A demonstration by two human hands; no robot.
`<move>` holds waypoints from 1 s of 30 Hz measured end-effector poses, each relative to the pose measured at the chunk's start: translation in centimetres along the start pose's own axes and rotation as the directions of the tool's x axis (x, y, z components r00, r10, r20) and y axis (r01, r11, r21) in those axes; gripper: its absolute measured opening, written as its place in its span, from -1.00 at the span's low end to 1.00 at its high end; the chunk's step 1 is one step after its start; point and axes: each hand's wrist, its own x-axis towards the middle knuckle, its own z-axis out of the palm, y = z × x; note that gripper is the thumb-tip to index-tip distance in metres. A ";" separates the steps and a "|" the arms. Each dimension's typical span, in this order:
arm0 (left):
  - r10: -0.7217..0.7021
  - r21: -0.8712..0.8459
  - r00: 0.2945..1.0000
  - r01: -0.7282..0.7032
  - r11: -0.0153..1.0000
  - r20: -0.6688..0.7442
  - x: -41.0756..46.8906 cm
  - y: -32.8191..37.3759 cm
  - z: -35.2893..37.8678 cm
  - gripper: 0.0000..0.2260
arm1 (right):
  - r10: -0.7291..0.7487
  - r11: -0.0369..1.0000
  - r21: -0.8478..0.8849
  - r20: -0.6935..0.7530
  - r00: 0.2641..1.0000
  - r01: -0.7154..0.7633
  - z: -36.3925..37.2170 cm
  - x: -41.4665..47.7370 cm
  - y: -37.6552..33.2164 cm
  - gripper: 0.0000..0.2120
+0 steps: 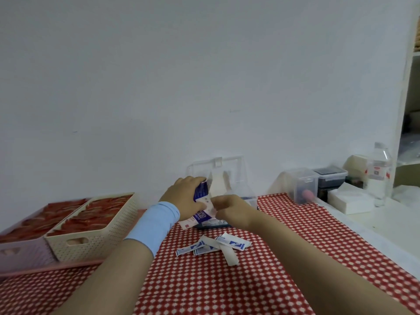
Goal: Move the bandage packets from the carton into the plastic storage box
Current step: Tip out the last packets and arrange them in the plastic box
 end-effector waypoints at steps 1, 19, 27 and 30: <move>-0.025 -0.038 1.000 0.025 0.999 0.000 -0.4 -0.6 0.3 -0.32 | -0.020 0.998 -0.060 0.021 1.000 0.021 0.4 0.4 -0.1 -0.78; -0.303 -0.725 0.933 0.071 0.685 -0.195 -6.4 -6.0 4.7 -0.45 | 0.170 0.962 0.249 -0.239 0.956 -0.109 3.9 3.4 0.3 -0.85; -0.315 -0.785 0.948 0.158 0.598 -0.049 -6.7 -10.3 5.8 -0.67 | 0.113 0.975 0.215 -0.249 0.962 -0.059 6.5 5.8 -1.1 -0.93; -0.411 -0.806 0.910 0.199 0.557 -0.059 -6.1 -11.3 6.0 -0.87 | 0.106 0.985 0.161 -0.263 0.959 -0.064 7.4 7.3 -1.5 -0.96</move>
